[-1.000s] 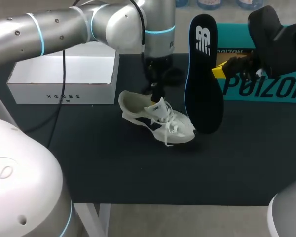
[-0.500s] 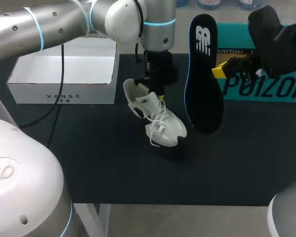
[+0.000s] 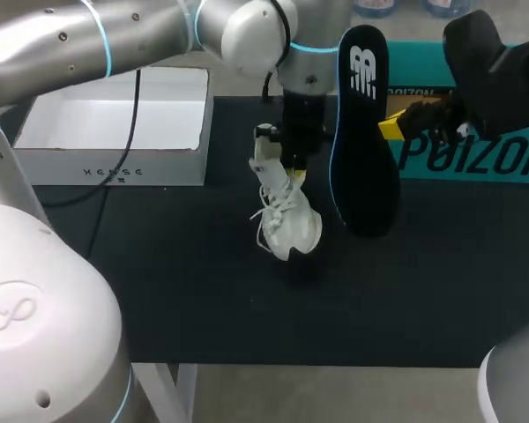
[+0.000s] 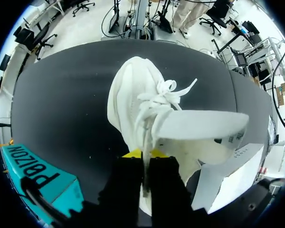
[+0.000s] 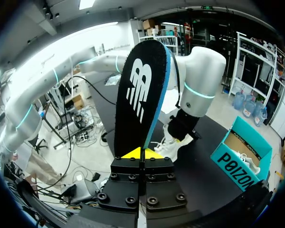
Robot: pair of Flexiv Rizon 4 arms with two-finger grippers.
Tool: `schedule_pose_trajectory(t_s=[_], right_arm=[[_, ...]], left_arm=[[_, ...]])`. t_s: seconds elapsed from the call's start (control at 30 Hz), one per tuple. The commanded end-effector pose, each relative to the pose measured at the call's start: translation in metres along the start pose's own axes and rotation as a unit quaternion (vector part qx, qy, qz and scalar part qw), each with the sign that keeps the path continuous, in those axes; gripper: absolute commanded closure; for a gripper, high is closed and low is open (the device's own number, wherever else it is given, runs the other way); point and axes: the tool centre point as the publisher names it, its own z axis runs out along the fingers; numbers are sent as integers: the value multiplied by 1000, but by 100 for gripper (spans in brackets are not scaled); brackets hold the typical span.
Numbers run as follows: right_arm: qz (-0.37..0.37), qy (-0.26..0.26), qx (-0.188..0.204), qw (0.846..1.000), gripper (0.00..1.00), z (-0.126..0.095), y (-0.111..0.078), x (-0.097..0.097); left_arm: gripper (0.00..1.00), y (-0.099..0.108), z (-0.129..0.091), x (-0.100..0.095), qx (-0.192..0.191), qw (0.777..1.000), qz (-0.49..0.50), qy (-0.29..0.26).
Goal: Take the shoe out of the shoebox, open the shoe tongue, remove and reinsert the insole, then place the shoe into the shoebox
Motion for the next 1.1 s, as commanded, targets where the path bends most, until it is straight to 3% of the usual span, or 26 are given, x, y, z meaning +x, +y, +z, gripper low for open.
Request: schedule_pose_trajectory(t_s=[0.03, 0.53, 1.1], right_arm=[[1, 1, 4, 1000, 100, 4, 5, -2], [1, 1, 4, 1000, 100, 4, 5, -2], [1, 1, 4, 1000, 100, 4, 5, -2]], left_arm=[[100, 9, 9, -12, 7, 999, -13, 33], [100, 9, 38, -26, 36, 998, -15, 46], [100, -16, 10, -12, 22, 998, 12, 65]])
